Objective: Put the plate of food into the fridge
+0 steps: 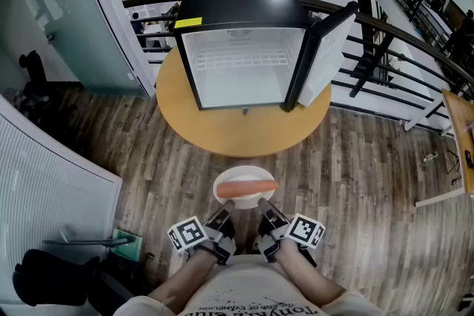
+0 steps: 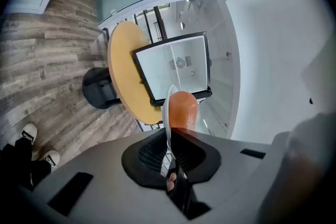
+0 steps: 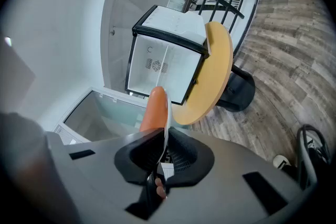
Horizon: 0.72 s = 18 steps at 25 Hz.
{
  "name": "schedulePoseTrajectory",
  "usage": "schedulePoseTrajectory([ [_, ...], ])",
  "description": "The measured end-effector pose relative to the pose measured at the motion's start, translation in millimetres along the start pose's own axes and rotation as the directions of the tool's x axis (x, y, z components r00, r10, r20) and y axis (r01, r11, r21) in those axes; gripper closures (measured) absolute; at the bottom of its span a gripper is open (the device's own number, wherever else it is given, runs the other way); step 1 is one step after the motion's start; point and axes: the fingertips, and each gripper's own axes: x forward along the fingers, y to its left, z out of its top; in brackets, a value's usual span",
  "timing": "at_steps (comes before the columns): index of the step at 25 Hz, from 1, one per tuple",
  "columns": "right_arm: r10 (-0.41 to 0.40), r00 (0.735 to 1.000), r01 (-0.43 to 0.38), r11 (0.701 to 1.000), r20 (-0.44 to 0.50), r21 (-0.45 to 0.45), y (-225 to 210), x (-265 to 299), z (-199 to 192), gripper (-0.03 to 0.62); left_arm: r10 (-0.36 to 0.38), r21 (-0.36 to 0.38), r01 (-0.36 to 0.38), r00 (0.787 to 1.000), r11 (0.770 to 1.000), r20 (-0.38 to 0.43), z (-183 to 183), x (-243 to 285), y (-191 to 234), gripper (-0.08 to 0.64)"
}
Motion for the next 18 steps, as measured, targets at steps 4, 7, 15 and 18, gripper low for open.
schedulePoseTrajectory([
  [4,-0.008,1.0,0.008,1.0,-0.001,0.006,-0.1,0.6,0.4,0.554,0.003,0.013,-0.003,1.0,1.0,-0.003,2.0,0.7,0.3,0.522],
  [7,-0.017,1.0,0.017,1.0,-0.004,0.014,0.1,0.1,-1.3,0.554,-0.002,0.033,0.002,1.0,0.999,-0.006,3.4,0.0,-0.4,0.521],
  [15,-0.013,1.0,0.013,1.0,-0.005,0.017,1.1,1.3,-3.3,0.554,0.004,0.017,-0.004,1.0,1.0,-0.004,3.7,-2.6,0.1,0.522],
  [18,-0.009,1.0,0.009,1.0,0.001,0.014,2.0,1.0,-3.1,0.554,0.013,0.019,-0.013,1.0,1.0,-0.006,3.8,-3.7,1.5,0.522],
])
